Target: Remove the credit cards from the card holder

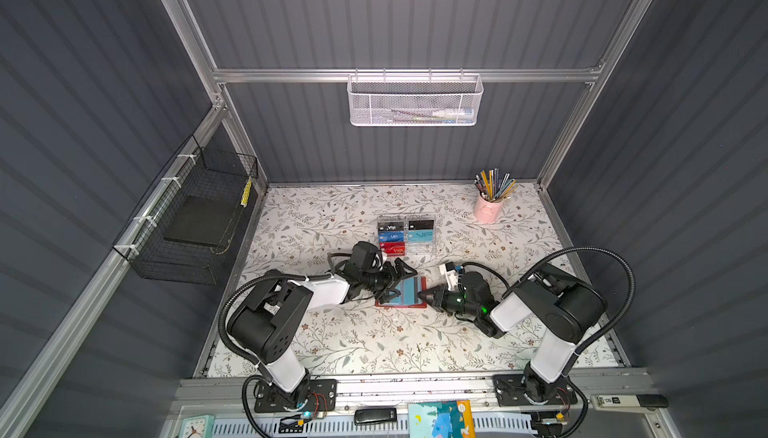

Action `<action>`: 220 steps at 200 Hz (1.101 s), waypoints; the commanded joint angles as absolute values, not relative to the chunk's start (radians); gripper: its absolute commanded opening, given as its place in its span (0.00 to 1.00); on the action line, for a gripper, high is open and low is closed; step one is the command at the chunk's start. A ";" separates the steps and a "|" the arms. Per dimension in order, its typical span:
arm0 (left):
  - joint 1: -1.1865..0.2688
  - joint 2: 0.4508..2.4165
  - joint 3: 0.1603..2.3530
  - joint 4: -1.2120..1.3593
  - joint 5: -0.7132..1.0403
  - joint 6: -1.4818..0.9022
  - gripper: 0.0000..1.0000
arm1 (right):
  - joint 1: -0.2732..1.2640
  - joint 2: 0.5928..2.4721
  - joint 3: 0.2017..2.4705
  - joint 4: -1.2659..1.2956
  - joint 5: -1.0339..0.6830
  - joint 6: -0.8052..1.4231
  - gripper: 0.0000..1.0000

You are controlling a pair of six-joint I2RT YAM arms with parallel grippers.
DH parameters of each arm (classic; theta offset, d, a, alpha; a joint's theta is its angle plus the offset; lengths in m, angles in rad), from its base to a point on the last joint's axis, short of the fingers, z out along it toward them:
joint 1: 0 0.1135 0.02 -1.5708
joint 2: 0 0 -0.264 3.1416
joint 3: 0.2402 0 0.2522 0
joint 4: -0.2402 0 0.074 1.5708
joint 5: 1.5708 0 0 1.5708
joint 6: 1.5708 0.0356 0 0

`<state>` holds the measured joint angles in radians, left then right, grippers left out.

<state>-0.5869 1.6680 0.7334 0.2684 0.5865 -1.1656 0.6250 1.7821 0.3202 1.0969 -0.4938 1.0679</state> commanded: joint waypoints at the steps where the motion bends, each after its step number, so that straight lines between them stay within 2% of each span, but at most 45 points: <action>1: -0.575 1.673 0.752 0.085 0.537 -1.083 1.00 | 0.623 1.787 0.334 1.126 -0.523 1.068 0.00; 53: -0.575 1.718 0.767 0.091 0.567 -1.056 1.00 | 0.620 1.795 0.334 1.138 -0.522 1.078 0.00; 117: -0.578 1.658 0.792 0.111 0.590 -1.086 1.00 | 0.619 1.821 0.339 1.153 -0.523 1.090 0.00; 162: -0.587 1.667 0.775 0.221 0.619 -1.152 1.00 | 0.604 1.853 0.321 1.266 -0.547 1.134 0.00; 220: -0.593 1.651 0.772 0.233 0.612 -1.160 1.00 | 0.586 1.886 0.306 1.345 -0.557 1.158 0.00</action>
<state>-0.5884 1.6772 0.7807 0.2226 0.6033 -1.1458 0.5915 1.8805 0.3187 1.2739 -0.5438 1.1492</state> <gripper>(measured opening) 0.998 0.050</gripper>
